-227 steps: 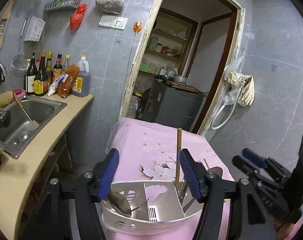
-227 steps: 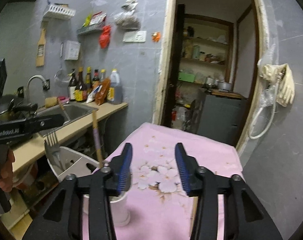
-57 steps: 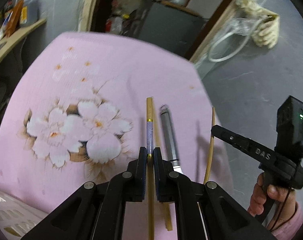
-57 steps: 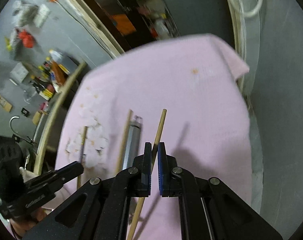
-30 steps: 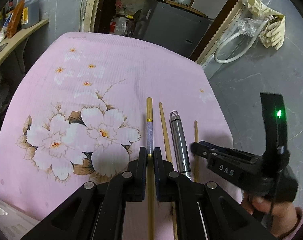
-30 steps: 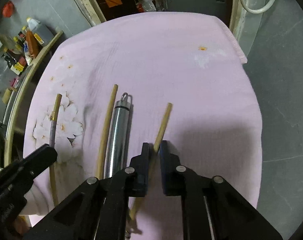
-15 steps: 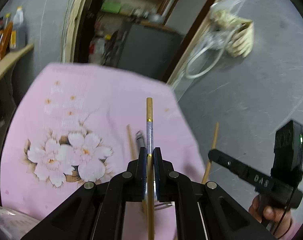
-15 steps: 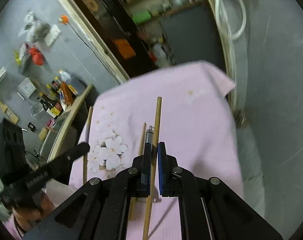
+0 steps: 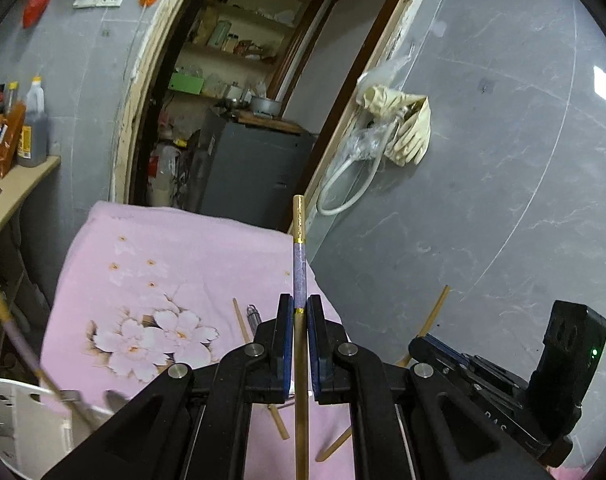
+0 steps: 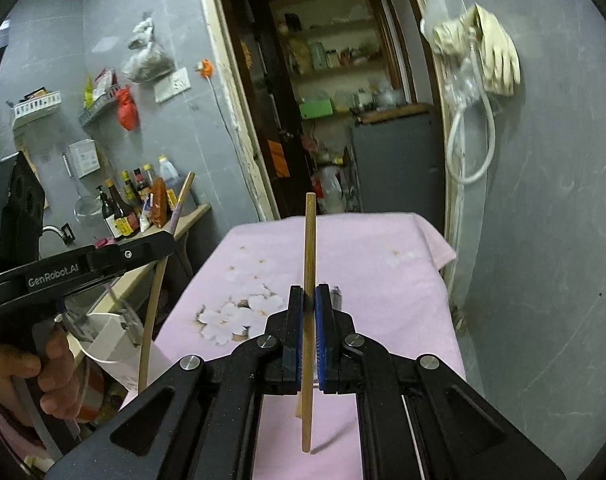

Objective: Organize utensils
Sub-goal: 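Lift both chopsticks and carry them over the white caddy with both tools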

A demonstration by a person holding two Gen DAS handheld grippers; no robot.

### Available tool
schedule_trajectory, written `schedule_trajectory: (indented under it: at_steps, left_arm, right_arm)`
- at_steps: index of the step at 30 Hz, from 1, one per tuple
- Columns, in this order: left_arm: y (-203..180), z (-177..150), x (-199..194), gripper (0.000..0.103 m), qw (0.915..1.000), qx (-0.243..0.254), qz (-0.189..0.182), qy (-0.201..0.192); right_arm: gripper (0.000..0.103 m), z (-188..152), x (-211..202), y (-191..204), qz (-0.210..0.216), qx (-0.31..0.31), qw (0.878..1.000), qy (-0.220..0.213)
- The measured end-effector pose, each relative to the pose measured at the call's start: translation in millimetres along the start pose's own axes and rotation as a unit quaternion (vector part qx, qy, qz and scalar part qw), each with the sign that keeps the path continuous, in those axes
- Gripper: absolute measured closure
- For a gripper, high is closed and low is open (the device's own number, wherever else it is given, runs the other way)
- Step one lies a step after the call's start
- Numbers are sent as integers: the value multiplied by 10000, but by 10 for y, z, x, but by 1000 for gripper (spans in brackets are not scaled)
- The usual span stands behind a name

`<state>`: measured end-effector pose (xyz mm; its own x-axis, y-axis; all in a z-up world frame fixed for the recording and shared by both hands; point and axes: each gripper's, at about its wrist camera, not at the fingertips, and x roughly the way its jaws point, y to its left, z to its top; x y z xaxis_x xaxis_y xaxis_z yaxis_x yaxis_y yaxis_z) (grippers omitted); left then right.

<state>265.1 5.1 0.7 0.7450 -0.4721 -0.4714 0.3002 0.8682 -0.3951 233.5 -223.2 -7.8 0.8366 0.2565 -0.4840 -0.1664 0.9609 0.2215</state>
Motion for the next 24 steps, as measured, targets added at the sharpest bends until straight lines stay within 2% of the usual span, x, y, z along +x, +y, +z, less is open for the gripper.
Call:
schedule_trajectory:
  at_steps: [8,11,18,24]
  left_arm:
    - [251,156,-507,96,9986,-144,-11,-514]
    - [367,269,-697,96,9967,-126,121,-794]
    - [750,483,-1115,96,9859,-130,676,-1525]
    - [1064,504,-1361,96,9728,-185,1198,-1976]
  right_arm:
    - [98,429,-381,540,421,-248,9970,-599]
    - [98,600,-431,796,701,-335,9936,-825]
    - [98,805,-329,1365,1288,-511,9844,-1086]
    - [98,721,-107,1764,1468,-844,9810,-947]
